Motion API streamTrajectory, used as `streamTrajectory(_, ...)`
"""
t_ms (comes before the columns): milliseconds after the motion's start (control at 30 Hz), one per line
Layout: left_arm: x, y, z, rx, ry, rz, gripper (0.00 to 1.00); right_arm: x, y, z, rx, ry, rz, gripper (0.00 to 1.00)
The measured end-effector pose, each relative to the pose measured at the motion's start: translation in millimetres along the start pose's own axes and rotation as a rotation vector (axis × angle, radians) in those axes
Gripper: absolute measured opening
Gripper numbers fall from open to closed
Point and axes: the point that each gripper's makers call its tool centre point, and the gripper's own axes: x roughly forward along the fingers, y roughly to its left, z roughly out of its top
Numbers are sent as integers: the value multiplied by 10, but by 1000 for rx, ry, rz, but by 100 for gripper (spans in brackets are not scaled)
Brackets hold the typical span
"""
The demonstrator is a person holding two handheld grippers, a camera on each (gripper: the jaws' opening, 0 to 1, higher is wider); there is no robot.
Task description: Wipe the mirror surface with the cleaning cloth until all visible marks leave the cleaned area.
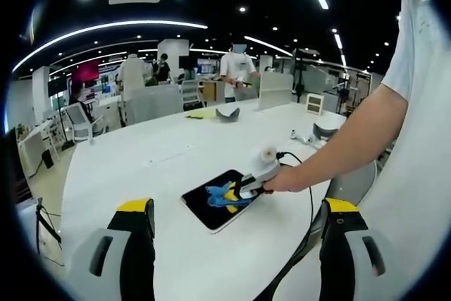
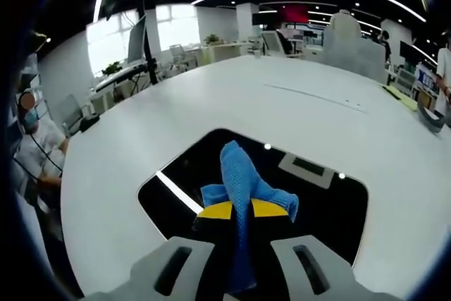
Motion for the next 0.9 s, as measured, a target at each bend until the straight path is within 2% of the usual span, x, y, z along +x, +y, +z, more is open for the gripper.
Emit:
streamTrajectory(500,-38,17,-18,0,-1,19,99,96,147,36,-31,6,32,3)
streamTrajectory(900,-62,41,-34,-16,-4,31,98,227,377,89,-66,7,80,3)
